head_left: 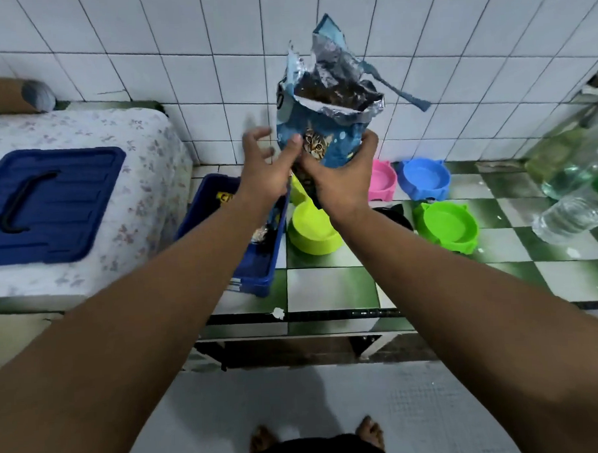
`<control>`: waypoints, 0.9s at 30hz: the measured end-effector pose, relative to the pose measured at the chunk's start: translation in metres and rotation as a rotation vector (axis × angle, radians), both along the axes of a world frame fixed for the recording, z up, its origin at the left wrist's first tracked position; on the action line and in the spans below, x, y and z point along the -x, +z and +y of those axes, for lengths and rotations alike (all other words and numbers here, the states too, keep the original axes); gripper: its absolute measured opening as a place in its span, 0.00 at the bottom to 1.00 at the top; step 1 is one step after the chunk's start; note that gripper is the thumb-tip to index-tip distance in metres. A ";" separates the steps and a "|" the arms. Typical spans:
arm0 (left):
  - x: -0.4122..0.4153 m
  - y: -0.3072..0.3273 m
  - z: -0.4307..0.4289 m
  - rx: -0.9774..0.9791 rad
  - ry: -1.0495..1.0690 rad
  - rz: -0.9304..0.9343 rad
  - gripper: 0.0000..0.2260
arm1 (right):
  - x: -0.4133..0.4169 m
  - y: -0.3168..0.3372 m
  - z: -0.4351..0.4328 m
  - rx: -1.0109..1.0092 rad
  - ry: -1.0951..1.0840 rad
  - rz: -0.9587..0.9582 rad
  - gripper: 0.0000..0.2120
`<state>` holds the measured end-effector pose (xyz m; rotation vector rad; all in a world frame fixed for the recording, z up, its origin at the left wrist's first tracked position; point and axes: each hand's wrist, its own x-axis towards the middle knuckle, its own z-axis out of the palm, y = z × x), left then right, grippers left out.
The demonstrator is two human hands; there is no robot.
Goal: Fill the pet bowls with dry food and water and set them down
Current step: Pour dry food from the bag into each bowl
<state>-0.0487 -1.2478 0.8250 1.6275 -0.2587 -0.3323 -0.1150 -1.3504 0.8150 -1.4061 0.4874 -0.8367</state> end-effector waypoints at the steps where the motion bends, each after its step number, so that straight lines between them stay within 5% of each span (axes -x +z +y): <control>1: 0.011 -0.002 -0.012 0.058 -0.047 0.106 0.21 | 0.003 0.004 -0.005 0.010 -0.024 0.007 0.36; 5: 0.036 0.000 -0.060 0.370 -0.125 0.336 0.22 | 0.025 0.004 -0.030 0.086 -0.041 0.032 0.36; 9: 0.047 0.006 -0.089 0.264 -0.240 0.430 0.30 | 0.056 -0.006 -0.065 0.181 0.080 0.060 0.36; 13: 0.064 0.006 -0.119 0.464 -0.339 0.655 0.29 | 0.090 -0.011 -0.110 0.135 0.232 0.025 0.18; 16: 0.072 -0.001 -0.133 0.410 -0.325 0.638 0.21 | 0.108 -0.007 -0.150 0.175 0.213 0.061 0.11; 20: 0.077 -0.012 -0.149 0.246 -0.378 0.578 0.21 | 0.120 0.004 -0.202 0.142 0.174 0.100 0.23; 27: 0.078 -0.026 -0.186 -0.091 -0.544 0.606 0.39 | 0.107 0.014 -0.241 -0.112 0.304 0.134 0.44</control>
